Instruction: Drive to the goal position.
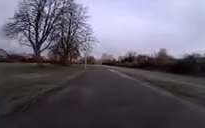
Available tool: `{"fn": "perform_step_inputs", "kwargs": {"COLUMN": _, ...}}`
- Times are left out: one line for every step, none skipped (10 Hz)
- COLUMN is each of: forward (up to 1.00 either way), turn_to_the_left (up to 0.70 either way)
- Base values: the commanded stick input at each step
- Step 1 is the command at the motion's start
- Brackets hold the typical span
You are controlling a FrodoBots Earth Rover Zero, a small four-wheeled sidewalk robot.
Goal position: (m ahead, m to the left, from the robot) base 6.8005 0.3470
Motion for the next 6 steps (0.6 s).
{"fn": "perform_step_inputs", "kwargs": {"forward": 0.85, "turn_to_the_left": 0.00}}
{"fn": "perform_step_inputs", "kwargs": {"forward": 0.85, "turn_to_the_left": 0.00}}
{"fn": "perform_step_inputs", "kwargs": {"forward": 0.85, "turn_to_the_left": 0.00}}
{"fn": "perform_step_inputs", "kwargs": {"forward": 0.85, "turn_to_the_left": 0.00}}
{"fn": "perform_step_inputs", "kwargs": {"forward": 0.85, "turn_to_the_left": 0.00}}
{"fn": "perform_step_inputs", "kwargs": {"forward": 0.85, "turn_to_the_left": 0.00}}
